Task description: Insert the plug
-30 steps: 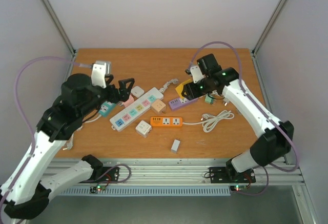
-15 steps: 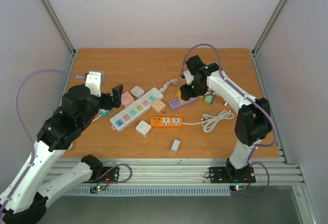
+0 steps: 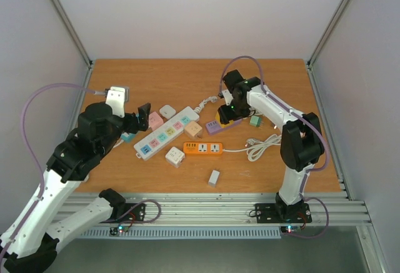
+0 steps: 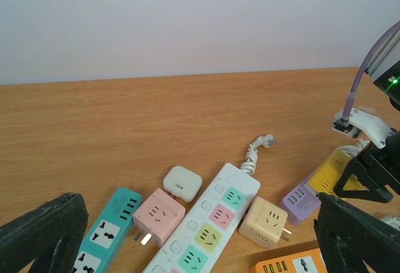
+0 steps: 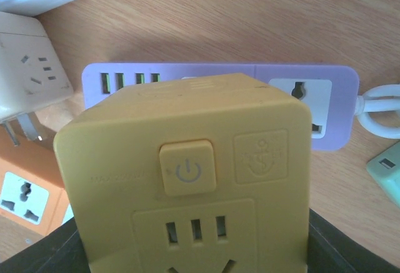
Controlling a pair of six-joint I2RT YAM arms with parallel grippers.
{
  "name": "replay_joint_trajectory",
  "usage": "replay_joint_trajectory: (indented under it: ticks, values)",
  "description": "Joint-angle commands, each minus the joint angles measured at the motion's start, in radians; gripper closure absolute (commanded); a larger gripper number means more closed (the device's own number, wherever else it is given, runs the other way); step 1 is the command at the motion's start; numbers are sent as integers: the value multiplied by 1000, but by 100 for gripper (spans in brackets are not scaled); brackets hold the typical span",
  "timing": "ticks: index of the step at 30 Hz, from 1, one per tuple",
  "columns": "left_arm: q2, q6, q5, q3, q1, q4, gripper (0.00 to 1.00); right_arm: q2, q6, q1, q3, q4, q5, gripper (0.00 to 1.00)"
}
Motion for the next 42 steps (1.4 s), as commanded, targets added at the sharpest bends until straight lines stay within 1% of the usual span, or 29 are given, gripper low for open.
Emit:
replay_joint_trajectory:
  ticks: [1, 13, 21, 28, 35, 42]
  values:
    - [7, 14, 6, -5, -1, 38, 1, 23, 15, -2, 32, 9, 38, 80]
    - [16, 14, 3, -6, -1, 37, 1, 76, 39, -1, 41, 3, 60, 79]
    - [21, 20, -5, -8, -1, 35, 1, 80, 61, 10, 15, -6, 62, 80]
    - [26, 19, -6, -8, 0, 34, 1, 124, 99, 33, 17, -20, 115, 79]
    - [37, 22, 8, -5, -1, 27, 1, 208, 147, 46, 52, -56, 244, 79]
    - [44, 22, 6, -3, 0, 26, 1, 262, 170, 47, 68, -62, 246, 79]
